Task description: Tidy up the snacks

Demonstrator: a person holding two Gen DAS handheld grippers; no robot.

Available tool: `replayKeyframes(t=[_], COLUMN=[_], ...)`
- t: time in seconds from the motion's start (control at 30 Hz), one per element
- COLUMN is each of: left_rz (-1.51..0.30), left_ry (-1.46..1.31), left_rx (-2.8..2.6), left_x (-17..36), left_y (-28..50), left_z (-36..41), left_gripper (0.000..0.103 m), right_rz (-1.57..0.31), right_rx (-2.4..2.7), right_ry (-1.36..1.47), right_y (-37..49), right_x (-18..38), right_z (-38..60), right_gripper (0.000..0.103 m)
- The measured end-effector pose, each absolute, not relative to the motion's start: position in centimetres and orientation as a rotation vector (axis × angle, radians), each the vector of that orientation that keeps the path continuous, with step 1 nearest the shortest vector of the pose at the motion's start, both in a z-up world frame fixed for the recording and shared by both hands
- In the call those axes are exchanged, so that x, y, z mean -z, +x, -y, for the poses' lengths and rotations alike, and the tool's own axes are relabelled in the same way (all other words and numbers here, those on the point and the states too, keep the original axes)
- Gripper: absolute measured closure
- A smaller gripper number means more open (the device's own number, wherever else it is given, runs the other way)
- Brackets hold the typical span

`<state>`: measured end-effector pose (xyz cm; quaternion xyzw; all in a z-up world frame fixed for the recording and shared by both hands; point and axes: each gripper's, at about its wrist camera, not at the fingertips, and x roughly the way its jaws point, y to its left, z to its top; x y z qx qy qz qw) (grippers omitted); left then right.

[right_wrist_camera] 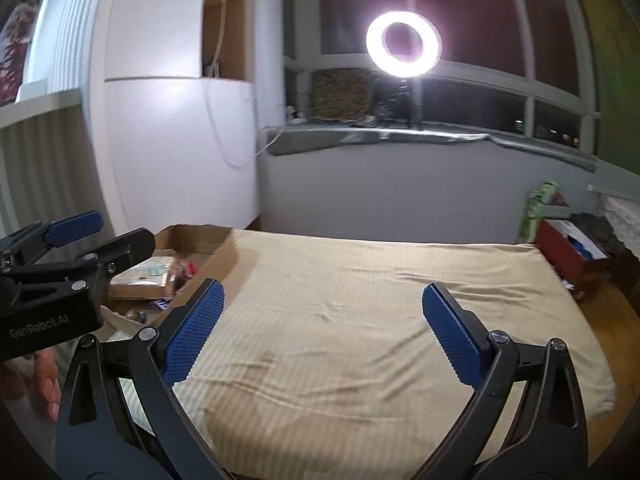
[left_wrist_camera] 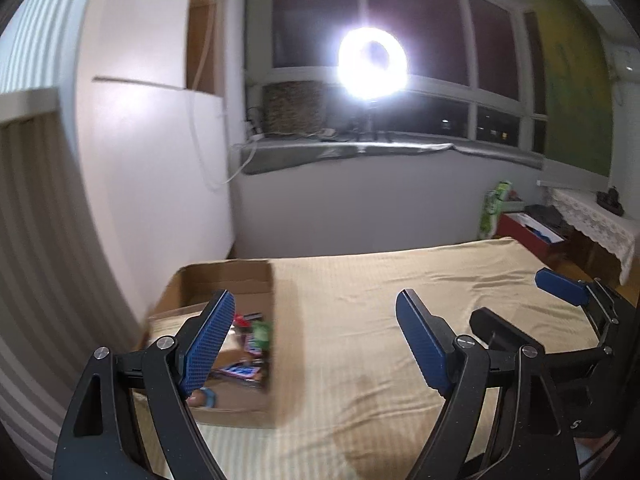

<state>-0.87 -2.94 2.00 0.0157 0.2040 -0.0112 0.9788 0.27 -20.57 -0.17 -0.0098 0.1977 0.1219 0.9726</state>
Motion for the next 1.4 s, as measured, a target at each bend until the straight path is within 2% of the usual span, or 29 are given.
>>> replayKeyframes(t=[0.2,0.33,0.5,0.53,0.57,1.4], left_rz=[-0.388,-0.38,-0.393,-0.401,-0.409,-0.449], left_ry=[0.045,0.027,0.0,-0.002,-0.007,-0.031], left_rx=[0.058,0.055,0.037,0.034,0.027,0.017], left_x=[-2.6,-2.7,-2.5,-2.4,-2.3,-1.3], left_y=[-1.5,-1.6,-1.7,-1.7,-1.7,-1.2], left_z=[4.5,4.2,3.6,3.7,3.6,2.5], left_gripper=[0.02,0.012,0.011,0.004,0.001,0.001], right_rz=[-0.381,-0.373,-0.378,-0.379,-0.381,-0.406], right_rx=[-0.206,-0.201,-0.197,-0.198,-0.198,-0.199], right_ry=[-0.02,-0.027,-0.038,-0.04,-0.044,-0.066], right_y=[-0.6,-0.7,-0.5,-0.5,-0.4,0.0], right_x=[-0.7,-1.0,-0.9,-0.9,-0.9,-0.5], right_z=[21.9,21.7,21.3,21.2,21.2,21.3], right_gripper=[0.001,0.0,0.0,0.0,0.0,0.0])
